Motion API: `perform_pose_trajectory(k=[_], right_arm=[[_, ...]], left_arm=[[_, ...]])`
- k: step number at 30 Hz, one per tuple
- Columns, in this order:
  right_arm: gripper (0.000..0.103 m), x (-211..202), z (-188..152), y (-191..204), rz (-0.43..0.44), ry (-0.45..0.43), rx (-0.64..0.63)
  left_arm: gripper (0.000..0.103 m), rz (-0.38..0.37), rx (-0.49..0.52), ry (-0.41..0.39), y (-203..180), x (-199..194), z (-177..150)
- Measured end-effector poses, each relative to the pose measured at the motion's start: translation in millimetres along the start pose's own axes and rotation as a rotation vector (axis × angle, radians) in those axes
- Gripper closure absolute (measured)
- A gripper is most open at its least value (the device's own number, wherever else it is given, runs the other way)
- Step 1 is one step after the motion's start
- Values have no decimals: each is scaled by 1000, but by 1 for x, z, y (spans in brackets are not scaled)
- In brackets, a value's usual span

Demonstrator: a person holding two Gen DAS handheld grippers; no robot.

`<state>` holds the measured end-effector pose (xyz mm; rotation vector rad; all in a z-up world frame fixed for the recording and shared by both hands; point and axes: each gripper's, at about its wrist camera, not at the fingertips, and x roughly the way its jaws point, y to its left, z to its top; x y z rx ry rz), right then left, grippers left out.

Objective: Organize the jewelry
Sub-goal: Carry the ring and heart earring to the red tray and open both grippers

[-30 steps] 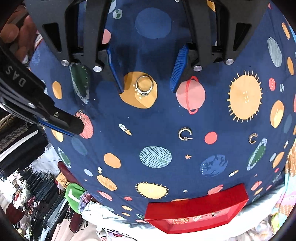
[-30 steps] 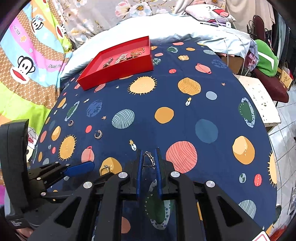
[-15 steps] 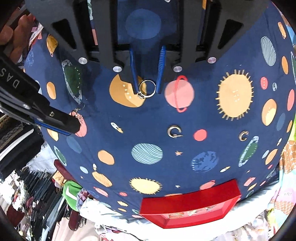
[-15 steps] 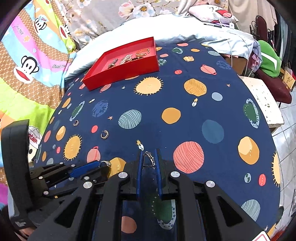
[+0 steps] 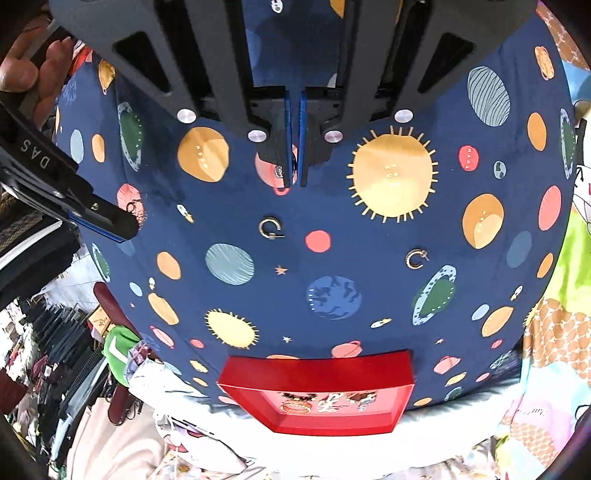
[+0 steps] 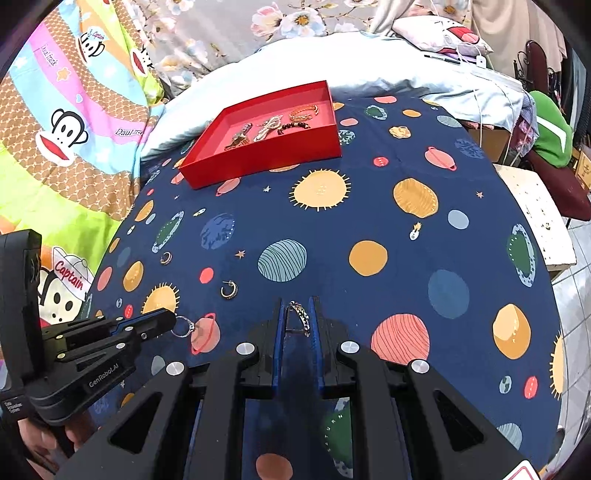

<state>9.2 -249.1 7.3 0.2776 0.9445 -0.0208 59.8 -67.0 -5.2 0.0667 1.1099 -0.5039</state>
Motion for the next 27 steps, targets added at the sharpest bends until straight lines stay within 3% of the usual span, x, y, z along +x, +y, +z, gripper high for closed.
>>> perform_pose_trajectory(k=[7,13,20,27], right_arm=[[91,-2,6,4,9,-12,-4],[91,-6,37,14,35,-62,-41],[91,8,110,31,53,-137,-116],[91,67,188,42,79,-126,-123]], left_arm=[[102,-16,-21,-15,6,-9,6],[102,-31,-29,-55,9,-20,32],[102,-28,-54,-175,22,-31,107],[102,26,-32,-250,33,-7,193]])
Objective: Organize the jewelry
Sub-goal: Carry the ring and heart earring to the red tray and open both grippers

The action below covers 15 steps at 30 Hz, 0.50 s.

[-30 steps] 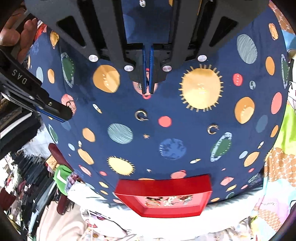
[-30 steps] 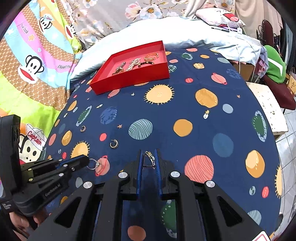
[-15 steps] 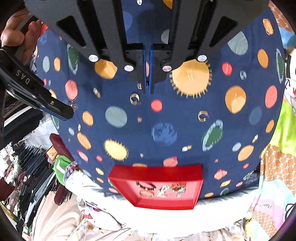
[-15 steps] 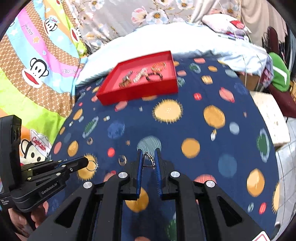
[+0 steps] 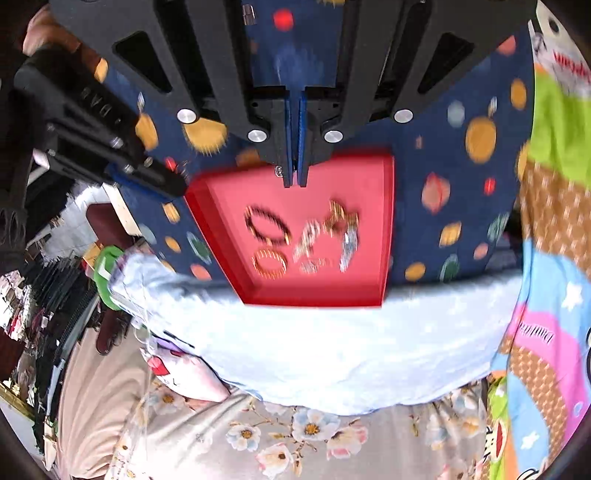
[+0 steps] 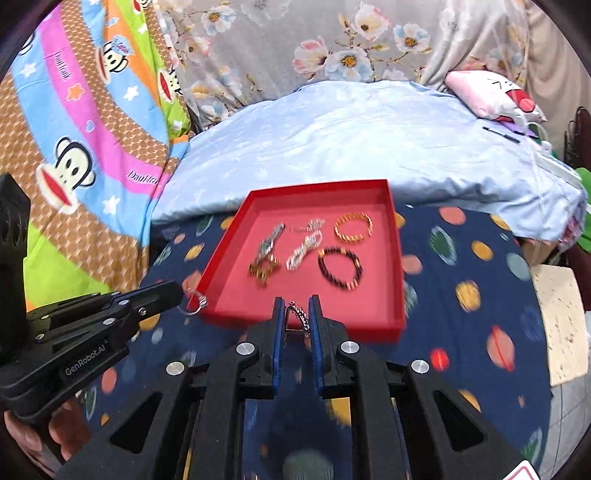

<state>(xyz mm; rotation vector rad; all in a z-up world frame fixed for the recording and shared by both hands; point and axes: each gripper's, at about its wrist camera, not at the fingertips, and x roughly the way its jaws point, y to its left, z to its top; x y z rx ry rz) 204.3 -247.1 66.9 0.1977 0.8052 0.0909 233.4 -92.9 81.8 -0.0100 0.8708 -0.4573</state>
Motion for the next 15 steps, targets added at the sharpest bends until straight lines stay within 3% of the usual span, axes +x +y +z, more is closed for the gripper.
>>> perform_pose_trajectory(k=[4,10,11,12,14,15], right_arm=[[91,42,17,-4,24,38,33],[89,88,7,-13,22,118,53],[84,89,4,-15,7,114,56],[76,87,2,-17,-15,107,57],[64,78,0,-23,-58,76,63],[61,69,0,-25,-76,55,62]], left_arm=[[102,5,-17,30,6,41,21],[101,17,-74,108,22,89,17],[101,25,-90,115,26,94,15],[96,34,-93,117,29,95,13],[60,86,-100,109,36,92,11],[52,105,-109,92,39,87,11]])
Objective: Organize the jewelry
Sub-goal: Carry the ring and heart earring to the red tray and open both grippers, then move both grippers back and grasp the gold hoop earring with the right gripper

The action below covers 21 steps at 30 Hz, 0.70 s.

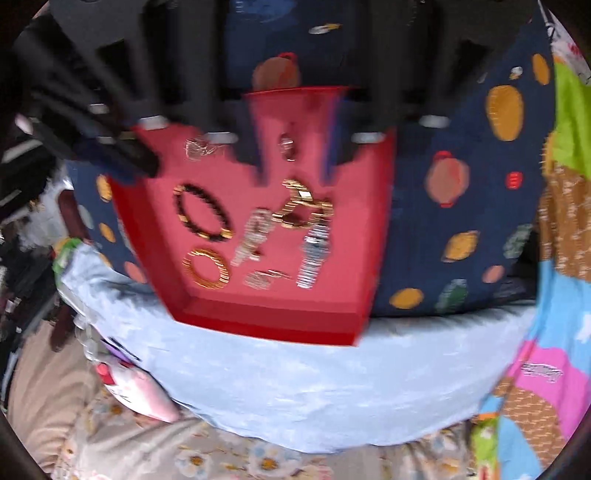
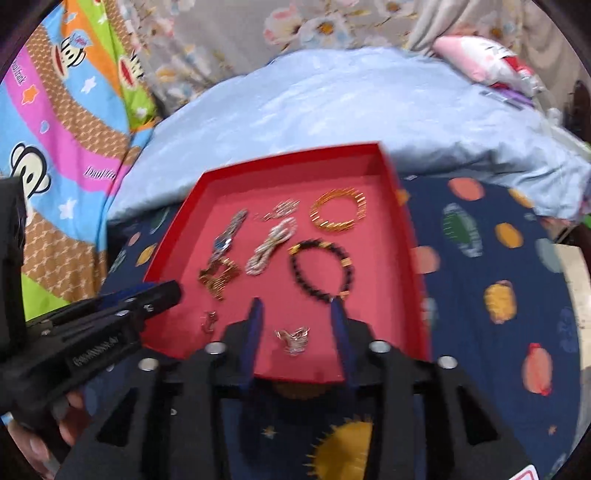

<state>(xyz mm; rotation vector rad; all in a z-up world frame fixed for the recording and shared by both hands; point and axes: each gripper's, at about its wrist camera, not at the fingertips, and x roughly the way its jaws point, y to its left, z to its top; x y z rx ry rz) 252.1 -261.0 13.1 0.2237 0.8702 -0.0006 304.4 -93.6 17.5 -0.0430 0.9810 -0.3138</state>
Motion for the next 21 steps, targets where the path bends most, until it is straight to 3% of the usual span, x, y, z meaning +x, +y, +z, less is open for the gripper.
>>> perform_pose_trajectory(k=[1,5,8,12,21], right_arm=[[60,-9,-1,-2,-15,-19,-3],[49,-46,-9,-10,-52,-66,-6],[48,-73,-26,-13,-50,-75,6],[48,-98,-59,-10,-36,-54,20],[48,-113,-132,10,-20,50,-23]], left_arm=[[45,17,-18,-35,6,-10,-1],[38,62,-14,-111,21,-46,-8],[37,106,-19,-137,31,-71,-22],[37,146,-13,-121,41,-92,-51],[37,126,-22,-15,52,-107,-124]])
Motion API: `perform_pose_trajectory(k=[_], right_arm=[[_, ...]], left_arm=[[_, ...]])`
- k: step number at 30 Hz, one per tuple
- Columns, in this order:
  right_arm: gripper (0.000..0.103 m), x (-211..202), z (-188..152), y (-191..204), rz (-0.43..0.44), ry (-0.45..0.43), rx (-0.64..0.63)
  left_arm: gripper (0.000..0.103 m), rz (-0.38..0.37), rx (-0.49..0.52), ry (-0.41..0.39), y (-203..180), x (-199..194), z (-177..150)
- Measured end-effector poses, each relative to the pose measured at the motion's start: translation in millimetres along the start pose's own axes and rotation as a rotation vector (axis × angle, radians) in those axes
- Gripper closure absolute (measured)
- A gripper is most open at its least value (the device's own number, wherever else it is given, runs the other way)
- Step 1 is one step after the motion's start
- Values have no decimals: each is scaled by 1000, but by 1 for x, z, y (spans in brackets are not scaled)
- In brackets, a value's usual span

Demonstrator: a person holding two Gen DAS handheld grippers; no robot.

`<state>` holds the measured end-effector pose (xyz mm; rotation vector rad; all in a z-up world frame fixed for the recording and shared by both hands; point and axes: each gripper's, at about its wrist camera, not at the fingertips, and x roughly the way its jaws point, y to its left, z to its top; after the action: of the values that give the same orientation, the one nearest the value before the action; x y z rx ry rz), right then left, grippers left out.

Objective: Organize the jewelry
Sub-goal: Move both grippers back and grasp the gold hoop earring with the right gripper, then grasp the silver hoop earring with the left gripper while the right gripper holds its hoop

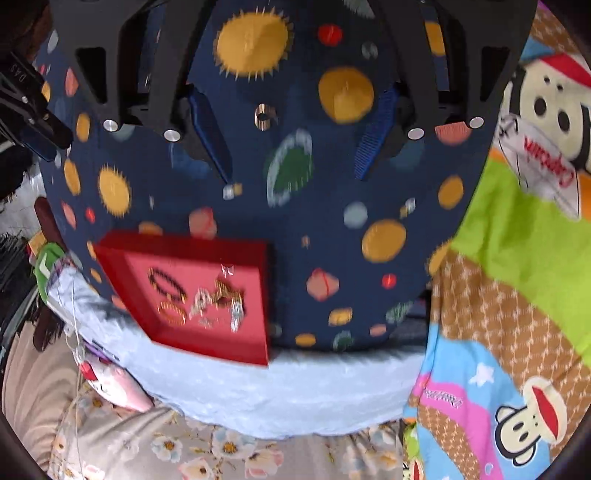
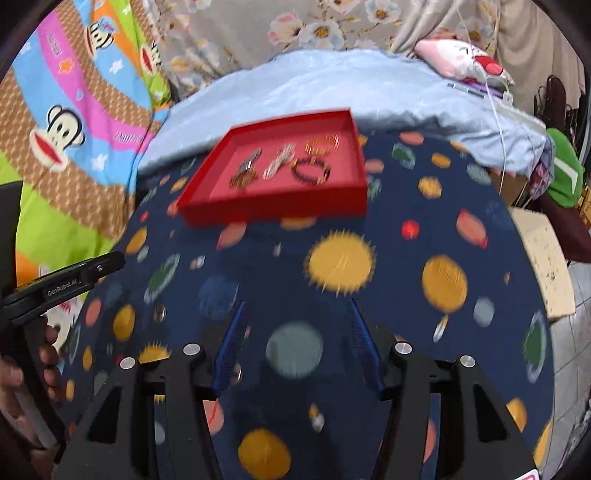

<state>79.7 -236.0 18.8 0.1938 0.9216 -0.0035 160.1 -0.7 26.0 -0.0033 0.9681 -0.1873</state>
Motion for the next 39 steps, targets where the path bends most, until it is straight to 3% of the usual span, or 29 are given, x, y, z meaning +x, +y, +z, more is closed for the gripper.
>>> perform_pose_trajectory(k=[7,16,21,30,39], right_arm=[[48,16,-37,21,45,75,-28],[74,49,-52,52,49,138,-120],[87,55,-52,55,20,130,-142],[88,43,-56,49,5,115,-112],[88,22,-52,31,12,90,-50]], left_arm=[[37,2,16,54,1,2,-40],[37,20,5,85,11,0,-65],[37,19,0,88,14,0,-69],[37,-4,9,82,4,4,-66],[40,-24,11,81,-15,38,-53]])
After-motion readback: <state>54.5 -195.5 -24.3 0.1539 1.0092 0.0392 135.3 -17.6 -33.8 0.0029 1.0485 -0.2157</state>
